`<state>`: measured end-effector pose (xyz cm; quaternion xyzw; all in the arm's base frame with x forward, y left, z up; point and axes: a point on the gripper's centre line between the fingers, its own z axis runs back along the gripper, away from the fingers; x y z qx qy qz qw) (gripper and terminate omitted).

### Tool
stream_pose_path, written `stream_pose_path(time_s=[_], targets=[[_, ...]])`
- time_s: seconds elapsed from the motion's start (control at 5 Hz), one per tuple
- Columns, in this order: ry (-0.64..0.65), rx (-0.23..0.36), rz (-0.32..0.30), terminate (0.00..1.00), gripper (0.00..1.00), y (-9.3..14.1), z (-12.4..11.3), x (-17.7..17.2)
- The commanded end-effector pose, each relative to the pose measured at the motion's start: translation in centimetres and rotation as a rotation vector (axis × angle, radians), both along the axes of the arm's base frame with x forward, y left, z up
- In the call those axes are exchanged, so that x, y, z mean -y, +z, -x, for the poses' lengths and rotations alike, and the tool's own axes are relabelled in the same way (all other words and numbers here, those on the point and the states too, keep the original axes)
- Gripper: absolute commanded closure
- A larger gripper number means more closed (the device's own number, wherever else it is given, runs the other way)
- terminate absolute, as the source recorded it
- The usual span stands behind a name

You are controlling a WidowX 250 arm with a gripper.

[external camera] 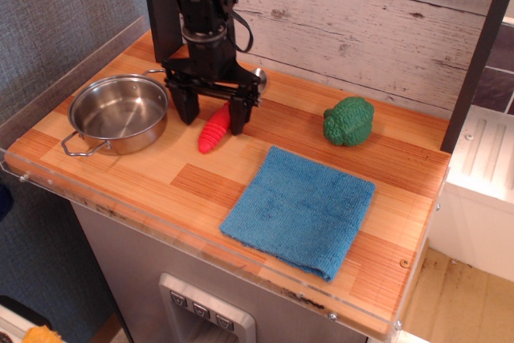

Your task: Put the red spoon on top of the blue cloth

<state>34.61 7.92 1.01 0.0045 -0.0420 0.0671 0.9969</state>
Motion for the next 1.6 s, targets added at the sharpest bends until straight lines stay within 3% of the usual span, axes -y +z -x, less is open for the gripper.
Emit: stream_pose_path(time_s=[0.0, 0.4, 0.8, 1.0, 1.4], targets=[[-0.041, 0.047, 0.040, 0.00, 1.00, -0.6, -1.1, 1.0], [-0.051, 0.061, 0.035, 0.00, 1.00, 0.3, -0.8, 0.9], [-0.095, 0.145, 0.086, 0.00, 1.00, 7.7, 1.2, 4.5], [-0.149, 0.104, 0.140, 0.00, 1.00, 9.0, 4.3, 7.2], [-0.223, 0.039, 0.123, 0.00, 1.00, 4.6, 8.0, 11.2]])
